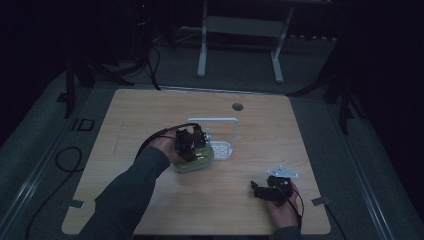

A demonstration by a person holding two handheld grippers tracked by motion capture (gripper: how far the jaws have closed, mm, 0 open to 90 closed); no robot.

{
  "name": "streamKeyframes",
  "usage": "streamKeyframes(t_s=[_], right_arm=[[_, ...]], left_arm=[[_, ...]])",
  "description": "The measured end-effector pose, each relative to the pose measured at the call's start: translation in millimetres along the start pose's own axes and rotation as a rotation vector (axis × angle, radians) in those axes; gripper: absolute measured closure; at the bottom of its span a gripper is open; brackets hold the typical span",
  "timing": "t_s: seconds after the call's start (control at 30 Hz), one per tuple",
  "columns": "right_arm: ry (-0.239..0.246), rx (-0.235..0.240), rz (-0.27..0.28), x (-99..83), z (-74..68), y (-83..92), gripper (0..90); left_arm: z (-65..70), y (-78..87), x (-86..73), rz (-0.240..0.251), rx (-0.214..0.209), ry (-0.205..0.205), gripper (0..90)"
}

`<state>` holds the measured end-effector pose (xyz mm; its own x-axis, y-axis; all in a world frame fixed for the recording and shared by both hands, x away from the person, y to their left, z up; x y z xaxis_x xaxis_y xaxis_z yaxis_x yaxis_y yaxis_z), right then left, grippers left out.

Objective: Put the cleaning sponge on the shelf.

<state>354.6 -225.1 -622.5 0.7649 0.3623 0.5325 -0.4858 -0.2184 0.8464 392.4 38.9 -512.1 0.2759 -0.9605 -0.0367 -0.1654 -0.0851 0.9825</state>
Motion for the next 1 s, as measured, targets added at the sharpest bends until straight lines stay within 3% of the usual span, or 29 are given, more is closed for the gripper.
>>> streamKeyframes(t_s=[0.37, 0.8, 1.0], right_arm=[[0.0, 0.0, 0.0, 0.0, 0.0, 0.0, 12.9], [0.0, 0.0, 0.0, 0.0, 0.0, 0.0, 13.0], [0.0, 0.0, 0.0, 0.0, 0.0, 0.0, 13.0]], left_arm=[[-2.4, -1.5, 2.4, 0.009, 0.003, -0.029, 71.7], [-9.0, 5.1, 8.4, 0.011, 0.052, -0.057, 71.7], [-10.1, 0.1, 11.2, 0.007, 0.05, -0.075, 71.7]])
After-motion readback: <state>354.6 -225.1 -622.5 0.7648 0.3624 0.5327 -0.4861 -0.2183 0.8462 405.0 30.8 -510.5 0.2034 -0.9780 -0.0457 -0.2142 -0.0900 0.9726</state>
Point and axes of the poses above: each handheld gripper's, and its own axes: y roughly backward along the jaws, x roughly out of its top, z roughly to its right, the point moved 9 cm from there along -y, roughly forward along the jaws, and after that the axes turned 14 degrees about -z, right-handed, at the moved point
